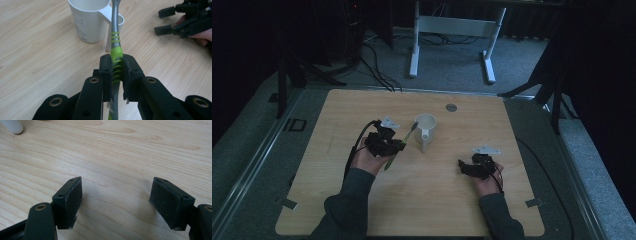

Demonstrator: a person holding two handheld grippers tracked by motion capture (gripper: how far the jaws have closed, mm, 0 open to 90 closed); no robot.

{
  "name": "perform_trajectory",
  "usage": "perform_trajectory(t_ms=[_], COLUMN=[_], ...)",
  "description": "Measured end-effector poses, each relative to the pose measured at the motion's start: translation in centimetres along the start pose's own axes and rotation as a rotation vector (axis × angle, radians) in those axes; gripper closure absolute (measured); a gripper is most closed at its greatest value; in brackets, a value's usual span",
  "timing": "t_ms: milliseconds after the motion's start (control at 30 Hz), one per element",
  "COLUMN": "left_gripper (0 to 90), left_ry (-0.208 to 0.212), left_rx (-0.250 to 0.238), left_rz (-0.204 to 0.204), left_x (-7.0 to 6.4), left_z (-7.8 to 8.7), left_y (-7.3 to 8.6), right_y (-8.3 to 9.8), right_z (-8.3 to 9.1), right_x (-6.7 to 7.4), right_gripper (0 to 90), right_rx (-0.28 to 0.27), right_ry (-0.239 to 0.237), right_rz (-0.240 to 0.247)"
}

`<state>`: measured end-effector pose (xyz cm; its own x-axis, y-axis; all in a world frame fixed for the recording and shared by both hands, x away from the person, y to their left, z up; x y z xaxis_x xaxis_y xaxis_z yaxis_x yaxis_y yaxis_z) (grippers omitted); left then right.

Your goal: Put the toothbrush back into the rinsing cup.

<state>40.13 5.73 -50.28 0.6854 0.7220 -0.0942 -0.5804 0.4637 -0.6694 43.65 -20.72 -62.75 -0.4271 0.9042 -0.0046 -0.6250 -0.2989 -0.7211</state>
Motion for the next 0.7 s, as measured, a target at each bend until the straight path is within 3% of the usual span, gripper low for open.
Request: perform_trajectory(t_ms=[233,700], left_gripper=[79.4,79.4], left_ry=[-0.008,-0.017], left_rx=[-0.023,-0.085], left_rz=[-0.005,0.024], left_x=[0.2,0.5], left_z=[0.3,0.1], left_y=[-0.7,-1.8], right_y=[0.0,0.0], right_z=[0.0,0.0], right_x=[0.0,0.0], right_gripper=[25.6,25.6], right_rx=[-0.001,0.0], right_ry=[0.0,0.0], right_rz=[0.0,0.001])
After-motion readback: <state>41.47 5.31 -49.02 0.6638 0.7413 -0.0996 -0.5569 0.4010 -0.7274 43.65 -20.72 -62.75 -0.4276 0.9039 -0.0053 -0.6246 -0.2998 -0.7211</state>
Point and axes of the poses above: each handheld gripper's, and its own axes: z roughly backward along the jaws, y roughly out of its underside, x roughly to its left, the point moved 10 cm from there along -z, roughly forward along the jaws, and after that the axes turned 1 degree about x, right-handed, at the moved point
